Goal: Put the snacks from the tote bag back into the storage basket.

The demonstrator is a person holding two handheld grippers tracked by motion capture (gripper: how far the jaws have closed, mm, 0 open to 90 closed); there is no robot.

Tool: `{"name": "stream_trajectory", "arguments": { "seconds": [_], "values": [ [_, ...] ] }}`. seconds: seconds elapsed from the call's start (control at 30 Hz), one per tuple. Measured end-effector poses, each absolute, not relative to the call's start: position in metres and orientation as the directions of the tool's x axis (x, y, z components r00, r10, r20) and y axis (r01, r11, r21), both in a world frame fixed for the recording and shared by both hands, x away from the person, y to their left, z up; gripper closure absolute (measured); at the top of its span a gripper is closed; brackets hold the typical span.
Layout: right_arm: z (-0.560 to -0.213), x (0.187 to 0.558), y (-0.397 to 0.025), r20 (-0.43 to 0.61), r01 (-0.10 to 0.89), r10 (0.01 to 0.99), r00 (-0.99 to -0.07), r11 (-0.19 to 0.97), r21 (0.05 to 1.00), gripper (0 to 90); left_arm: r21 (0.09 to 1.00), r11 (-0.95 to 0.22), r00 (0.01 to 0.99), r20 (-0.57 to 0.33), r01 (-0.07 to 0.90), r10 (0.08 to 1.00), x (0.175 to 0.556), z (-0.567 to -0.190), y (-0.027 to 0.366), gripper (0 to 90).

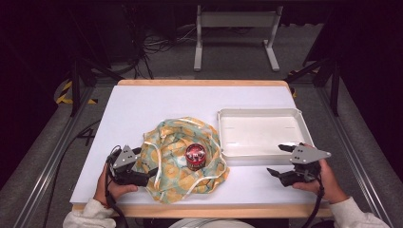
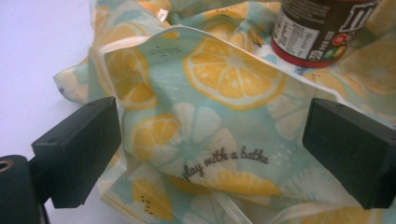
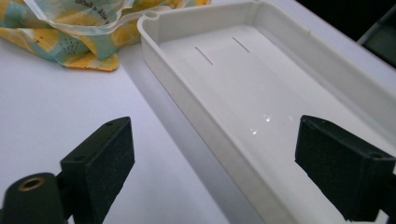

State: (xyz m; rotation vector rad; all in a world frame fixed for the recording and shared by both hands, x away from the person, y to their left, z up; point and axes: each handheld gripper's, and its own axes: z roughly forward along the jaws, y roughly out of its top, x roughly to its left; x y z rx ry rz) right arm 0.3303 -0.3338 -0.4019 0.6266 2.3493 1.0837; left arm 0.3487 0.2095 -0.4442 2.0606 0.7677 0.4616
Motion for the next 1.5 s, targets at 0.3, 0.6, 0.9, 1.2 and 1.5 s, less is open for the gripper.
{"name": "stream_trajectory", "arguments": {
  "seconds": [0.3, 0.6, 0.9, 1.2, 1.5],
  "values": [
    [-0.402, 0.333, -0.341, -0.195, 0.209, 0.627, -0.754, 0.51, 0.835, 12.7, 0.842, -0.423, 0.739, 0.045, 0.334, 0.672, 0.344, -0.444, 0.214, 5.2],
    [-0.404, 0.339, -0.336, -0.184, 0.221, 0.638, -0.747, 0.5, 0.837, 14.2, 0.842, -0.413, 0.741, 0.026, 0.346, 0.671, 0.345, -0.446, 0.216, 5.2],
    [-0.399, 0.342, -0.33, -0.156, 0.221, 0.624, -0.766, 0.484, 0.847, 16.8, 0.843, -0.413, 0.744, 0.022, 0.346, 0.668, 0.344, -0.447, 0.218, 5.3],
    [-0.383, 0.346, -0.315, -0.187, 0.166, 0.579, -0.793, 0.502, 0.849, 19.3, 0.842, -0.415, 0.745, 0.024, 0.345, 0.667, 0.343, -0.448, 0.22, 5.4],
    [-0.364, 0.363, -0.277, -0.193, 0.095, 0.43, -0.882, 0.562, 0.821, 21.9, 0.839, -0.43, 0.747, 0.045, 0.332, 0.663, 0.341, -0.445, 0.215, 5.5]
  ]
}}
